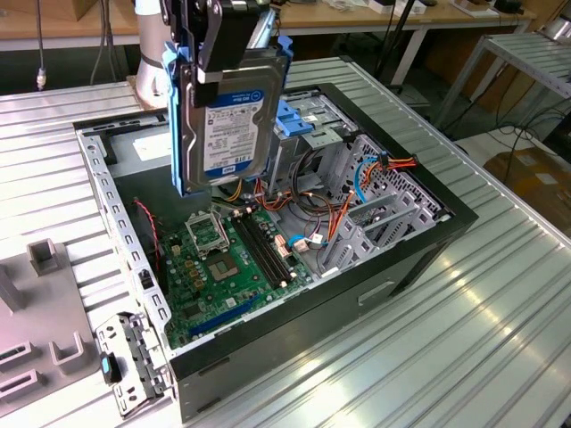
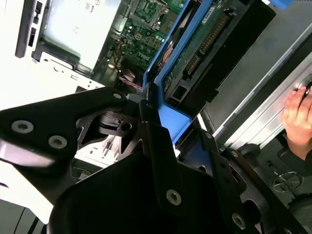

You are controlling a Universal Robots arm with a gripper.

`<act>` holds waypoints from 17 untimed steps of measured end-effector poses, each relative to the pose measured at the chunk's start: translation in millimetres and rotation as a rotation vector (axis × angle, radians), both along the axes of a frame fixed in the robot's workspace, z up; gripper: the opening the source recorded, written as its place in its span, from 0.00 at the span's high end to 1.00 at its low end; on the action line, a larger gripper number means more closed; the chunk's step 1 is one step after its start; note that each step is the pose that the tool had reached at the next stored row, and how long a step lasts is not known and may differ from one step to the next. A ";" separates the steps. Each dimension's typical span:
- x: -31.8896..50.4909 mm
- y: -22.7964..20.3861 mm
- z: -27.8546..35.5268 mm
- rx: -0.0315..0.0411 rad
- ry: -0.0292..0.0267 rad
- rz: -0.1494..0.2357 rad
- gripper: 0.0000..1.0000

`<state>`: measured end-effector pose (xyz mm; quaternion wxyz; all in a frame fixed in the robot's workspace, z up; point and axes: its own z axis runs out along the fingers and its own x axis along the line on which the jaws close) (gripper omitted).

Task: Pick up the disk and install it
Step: 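Insert the disk into the insertion slot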

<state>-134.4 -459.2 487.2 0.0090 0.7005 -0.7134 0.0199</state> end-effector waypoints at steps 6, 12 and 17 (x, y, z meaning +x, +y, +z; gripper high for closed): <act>5.2 -2.5 -2.5 0.0000 -0.0035 0.000 0.63; 14.1 -2.5 -3.7 -0.0001 -0.0035 0.000 0.63; 20.5 -2.5 -4.1 0.0000 -0.0034 0.000 0.63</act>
